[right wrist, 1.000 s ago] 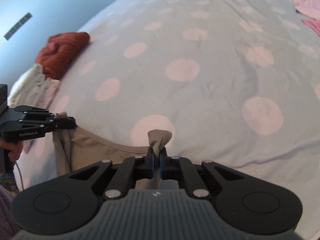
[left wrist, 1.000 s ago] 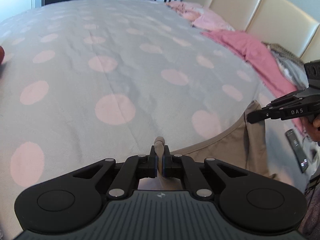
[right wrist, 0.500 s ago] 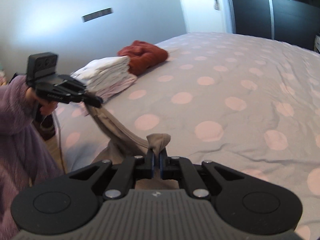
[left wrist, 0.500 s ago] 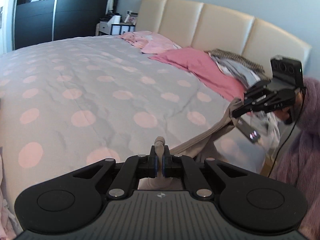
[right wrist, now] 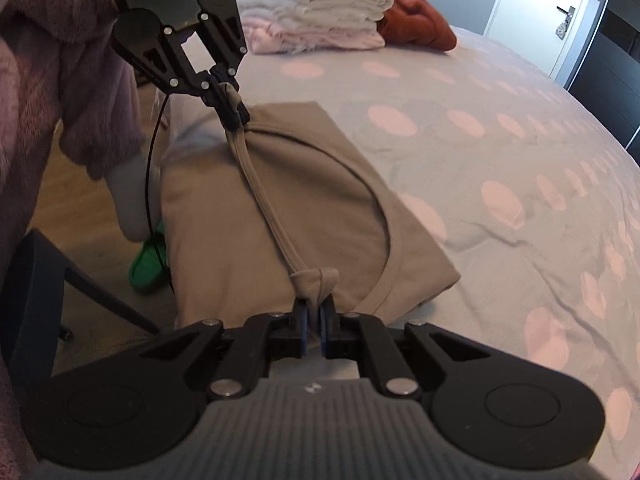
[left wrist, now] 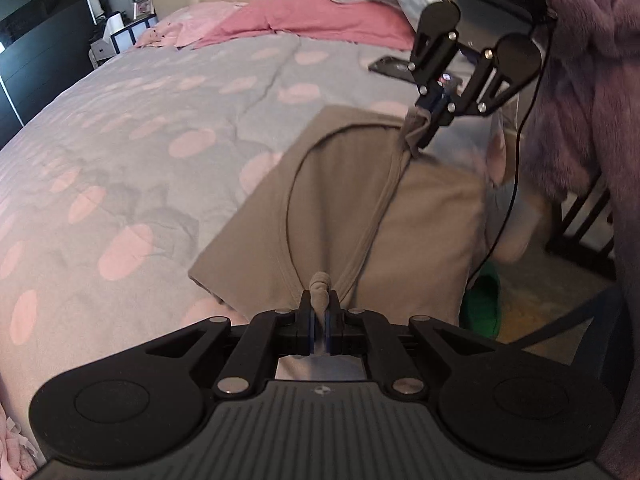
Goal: Fold clothes
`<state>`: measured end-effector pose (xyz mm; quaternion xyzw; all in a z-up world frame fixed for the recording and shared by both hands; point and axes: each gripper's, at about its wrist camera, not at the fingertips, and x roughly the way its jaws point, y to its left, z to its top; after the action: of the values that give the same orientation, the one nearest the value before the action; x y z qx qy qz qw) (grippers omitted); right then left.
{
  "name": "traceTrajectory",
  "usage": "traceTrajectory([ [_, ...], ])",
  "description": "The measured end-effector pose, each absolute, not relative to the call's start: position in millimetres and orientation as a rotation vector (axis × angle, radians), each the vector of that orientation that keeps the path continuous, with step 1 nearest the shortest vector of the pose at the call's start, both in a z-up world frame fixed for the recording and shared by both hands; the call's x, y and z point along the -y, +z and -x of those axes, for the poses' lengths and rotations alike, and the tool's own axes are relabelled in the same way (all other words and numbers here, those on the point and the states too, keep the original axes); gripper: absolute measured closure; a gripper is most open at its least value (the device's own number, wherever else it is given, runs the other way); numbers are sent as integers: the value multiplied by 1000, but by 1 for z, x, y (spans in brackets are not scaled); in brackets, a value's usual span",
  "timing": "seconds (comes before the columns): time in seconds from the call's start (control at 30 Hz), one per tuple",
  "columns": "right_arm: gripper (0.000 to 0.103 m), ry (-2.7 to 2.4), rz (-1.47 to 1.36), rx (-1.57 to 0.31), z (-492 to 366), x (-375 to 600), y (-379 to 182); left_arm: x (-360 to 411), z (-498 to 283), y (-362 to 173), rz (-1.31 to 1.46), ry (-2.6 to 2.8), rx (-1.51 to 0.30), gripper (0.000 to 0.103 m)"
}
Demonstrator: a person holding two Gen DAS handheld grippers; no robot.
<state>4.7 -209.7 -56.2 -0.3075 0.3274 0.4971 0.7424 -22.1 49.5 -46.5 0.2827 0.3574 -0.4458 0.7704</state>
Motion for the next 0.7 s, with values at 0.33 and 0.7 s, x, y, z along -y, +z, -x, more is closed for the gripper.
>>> traceTrajectory([
  [0.33, 70, 1112, 753, -753, 17, 202, -62, -47, 51, -47, -739, -1017, -780, 83],
  [0.7, 67, 936, 820, -615, 43, 170, -66, -1, 78, -54, -901, -911, -617, 82],
])
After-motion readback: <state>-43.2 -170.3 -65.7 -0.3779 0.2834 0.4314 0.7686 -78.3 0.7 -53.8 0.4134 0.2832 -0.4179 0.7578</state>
